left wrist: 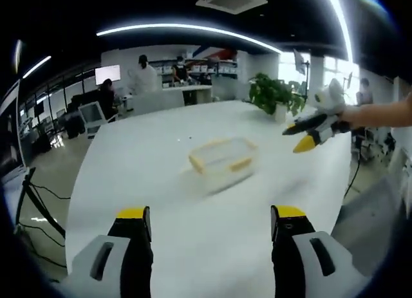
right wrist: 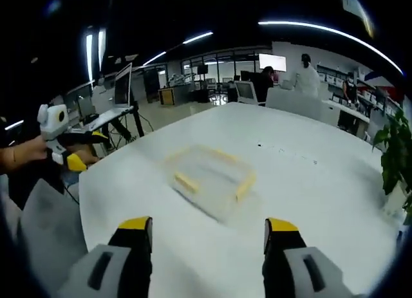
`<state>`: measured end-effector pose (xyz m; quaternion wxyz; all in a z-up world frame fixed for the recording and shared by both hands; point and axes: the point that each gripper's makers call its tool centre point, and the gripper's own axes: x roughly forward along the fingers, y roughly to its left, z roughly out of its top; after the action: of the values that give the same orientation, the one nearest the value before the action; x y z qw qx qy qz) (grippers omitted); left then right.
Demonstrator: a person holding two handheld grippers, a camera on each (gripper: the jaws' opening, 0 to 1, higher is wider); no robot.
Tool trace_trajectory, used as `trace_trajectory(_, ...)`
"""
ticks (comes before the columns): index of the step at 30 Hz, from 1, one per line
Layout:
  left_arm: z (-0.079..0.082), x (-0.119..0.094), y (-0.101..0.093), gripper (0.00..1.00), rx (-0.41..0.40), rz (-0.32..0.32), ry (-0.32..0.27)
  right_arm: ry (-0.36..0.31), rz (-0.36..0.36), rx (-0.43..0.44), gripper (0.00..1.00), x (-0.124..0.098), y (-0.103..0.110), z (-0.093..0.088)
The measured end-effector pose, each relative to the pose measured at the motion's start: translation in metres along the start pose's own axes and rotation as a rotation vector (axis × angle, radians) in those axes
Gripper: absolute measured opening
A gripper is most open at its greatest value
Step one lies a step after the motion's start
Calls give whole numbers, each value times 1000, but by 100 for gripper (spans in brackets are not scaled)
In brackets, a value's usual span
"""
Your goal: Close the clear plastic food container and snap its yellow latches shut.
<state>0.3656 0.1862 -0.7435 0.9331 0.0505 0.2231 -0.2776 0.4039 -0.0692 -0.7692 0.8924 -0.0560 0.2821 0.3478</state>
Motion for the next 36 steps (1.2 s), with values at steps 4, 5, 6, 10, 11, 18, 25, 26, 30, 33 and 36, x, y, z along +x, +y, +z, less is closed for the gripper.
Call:
trace_trajectory(4, 1, -6, -3, 75, -12, 0, -21, -35, -30, 33, 70, -22, 6, -7)
trace_trajectory(5, 2, -6, -3, 75, -16, 2, -27, -42, -33, 38, 70, -26, 8, -8)
trace_trajectory(6, 3, -8, -3, 75, -21, 4, -35, -47, -37, 51, 71, -32, 12, -11)
trace_trajectory(10, 4, -11, -4, 77, -33, 7, -53, -65, -53, 81, 71, -47, 18, -17)
trace_trajectory(11, 4, -13, -5, 78, -35, 9, -58, -79, -63, 96, 71, -53, 20, -18)
trace_trajectory(18, -1, -24, -9, 82, -50, 12, -81, -113, -86, 144, 71, -75, 38, -33)
trace_trajectory(25, -24, -39, -23, 84, -83, 13, -62, -113, -87, 185, 72, -84, 57, -53)
trace_trajectory(26, -26, -40, -25, 85, -86, 10, -62, -117, -88, 193, 72, -85, 59, -54)
trace_trajectory(30, -32, -46, -28, 86, -118, 13, -73, -131, -92, 213, 72, -88, 68, -58)
trace_trajectory(33, -35, -50, -28, 85, -137, 27, -77, -136, -98, 221, 72, -91, 74, -61)
trace_trajectory(36, -37, -55, -30, 85, -143, 26, -79, -141, -107, 221, 72, -94, 78, -64)
